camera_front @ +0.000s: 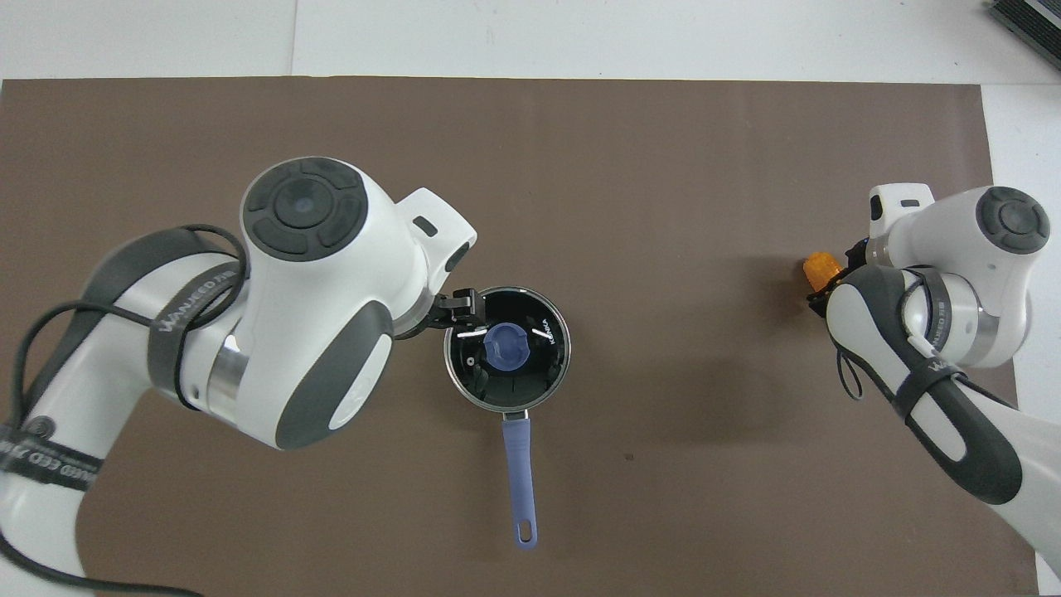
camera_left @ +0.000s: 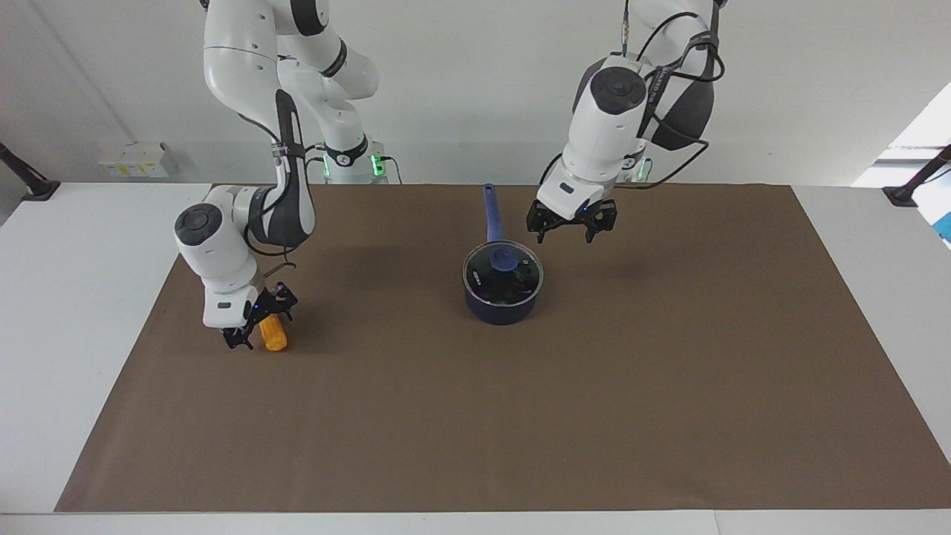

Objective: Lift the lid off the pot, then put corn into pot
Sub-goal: 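Reach the left gripper to the pot lid while the right gripper reaches the corn, then grasp the lid knob with the left gripper while the right gripper grasps the corn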

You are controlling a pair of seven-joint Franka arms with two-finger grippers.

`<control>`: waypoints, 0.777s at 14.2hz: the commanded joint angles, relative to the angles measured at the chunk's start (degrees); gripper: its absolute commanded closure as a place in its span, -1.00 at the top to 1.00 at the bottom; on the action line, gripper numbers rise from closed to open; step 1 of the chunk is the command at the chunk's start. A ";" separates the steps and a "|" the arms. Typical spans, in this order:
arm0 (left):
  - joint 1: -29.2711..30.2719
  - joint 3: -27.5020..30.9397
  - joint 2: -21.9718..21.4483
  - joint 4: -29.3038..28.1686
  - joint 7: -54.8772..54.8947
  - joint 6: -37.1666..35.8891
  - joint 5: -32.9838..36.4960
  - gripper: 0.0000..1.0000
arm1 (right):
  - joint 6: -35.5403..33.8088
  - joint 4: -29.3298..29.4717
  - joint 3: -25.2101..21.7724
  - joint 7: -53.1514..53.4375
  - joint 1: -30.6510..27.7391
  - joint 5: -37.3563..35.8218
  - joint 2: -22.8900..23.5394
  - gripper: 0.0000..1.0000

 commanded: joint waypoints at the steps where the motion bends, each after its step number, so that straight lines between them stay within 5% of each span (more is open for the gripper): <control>1: -2.81 1.10 1.46 -0.02 -5.18 3.50 -0.35 1.00 | 1.60 -1.40 0.45 -0.86 -0.54 0.55 -0.49 0.55; 3: -5.27 1.10 4.09 0.77 -9.31 5.95 -0.26 1.00 | 1.25 -1.40 0.45 1.15 -0.54 0.55 -0.49 -0.86; 4: -6.15 1.10 5.24 0.77 -10.90 7.88 -0.17 1.00 | 0.64 -1.40 0.45 3.42 -0.54 0.55 -0.58 -1.00; 11: -8.36 1.19 6.12 -1.87 -11.53 10.01 -0.17 1.00 | 0.37 -1.13 0.45 3.45 -0.45 0.47 -0.49 -1.00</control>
